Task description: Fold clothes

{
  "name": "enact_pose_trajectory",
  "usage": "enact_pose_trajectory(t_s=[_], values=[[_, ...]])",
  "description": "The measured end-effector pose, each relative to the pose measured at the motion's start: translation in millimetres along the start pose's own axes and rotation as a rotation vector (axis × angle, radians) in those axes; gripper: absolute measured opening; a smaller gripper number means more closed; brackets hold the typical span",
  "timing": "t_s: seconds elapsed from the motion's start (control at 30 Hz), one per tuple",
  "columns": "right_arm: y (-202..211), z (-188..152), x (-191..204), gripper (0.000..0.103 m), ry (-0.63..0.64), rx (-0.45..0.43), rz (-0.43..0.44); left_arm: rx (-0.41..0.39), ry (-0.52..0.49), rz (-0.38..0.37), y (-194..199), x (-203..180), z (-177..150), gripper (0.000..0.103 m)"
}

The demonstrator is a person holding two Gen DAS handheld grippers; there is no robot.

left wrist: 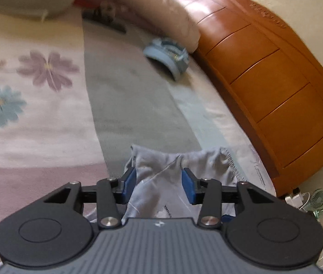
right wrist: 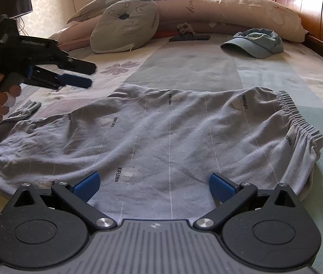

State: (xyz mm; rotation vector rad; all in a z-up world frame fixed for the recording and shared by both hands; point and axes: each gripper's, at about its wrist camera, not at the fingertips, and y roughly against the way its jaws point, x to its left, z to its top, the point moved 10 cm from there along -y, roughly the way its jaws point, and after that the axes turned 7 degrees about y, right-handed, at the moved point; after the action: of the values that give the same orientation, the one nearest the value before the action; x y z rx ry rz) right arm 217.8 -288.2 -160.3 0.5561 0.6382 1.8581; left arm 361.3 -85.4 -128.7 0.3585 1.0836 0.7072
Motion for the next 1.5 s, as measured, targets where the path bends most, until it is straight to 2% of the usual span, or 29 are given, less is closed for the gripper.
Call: enact_pose_trajectory(t_s=[0.13,0.47,0.53,0.63,0.9,1.0,1.23,1.33,1.43,1.5], values=[[2,0,-1,0.103,-0.010,-0.002,0.008,0.030,0.052,-0.004,-4,7,-6,0.043],[2,-2,-1,0.103,0.008,-0.009,0.004,0.093,0.065,-0.030,-3,14,-27,0.049],[2,-2,-1,0.103,0.010,-0.008,0.002,0.091,0.052,-0.054,-8,9,-23,0.054],[2,-2,-1,0.103,0.017,-0.005,-0.001,0.084,0.049,-0.064,-20,9,-11,0.054],[1,-2,0,0.103,0.033,-0.002,-0.005,0.089,0.166,-0.198,-52,10,21,0.056],[0,-2,-1,0.103,0.035,-0.002,-0.007,0.067,0.209,-0.242,-61,8,38,0.056],[0,-3,-2,0.103,0.027,-0.009,-0.009,0.103,0.169,-0.164,-83,10,48,0.057],[0,-2,-2,0.103,0.020,-0.015,-0.009,0.092,0.121,-0.116,-69,7,50,0.057],[0,-2,-2,0.103,0.022,-0.023,-0.010,0.060,0.057,-0.055,-45,5,53,0.064],[-1,-2,-2,0.103,0.027,-0.025,-0.012,0.045,0.031,-0.055,-25,1,52,0.065]])
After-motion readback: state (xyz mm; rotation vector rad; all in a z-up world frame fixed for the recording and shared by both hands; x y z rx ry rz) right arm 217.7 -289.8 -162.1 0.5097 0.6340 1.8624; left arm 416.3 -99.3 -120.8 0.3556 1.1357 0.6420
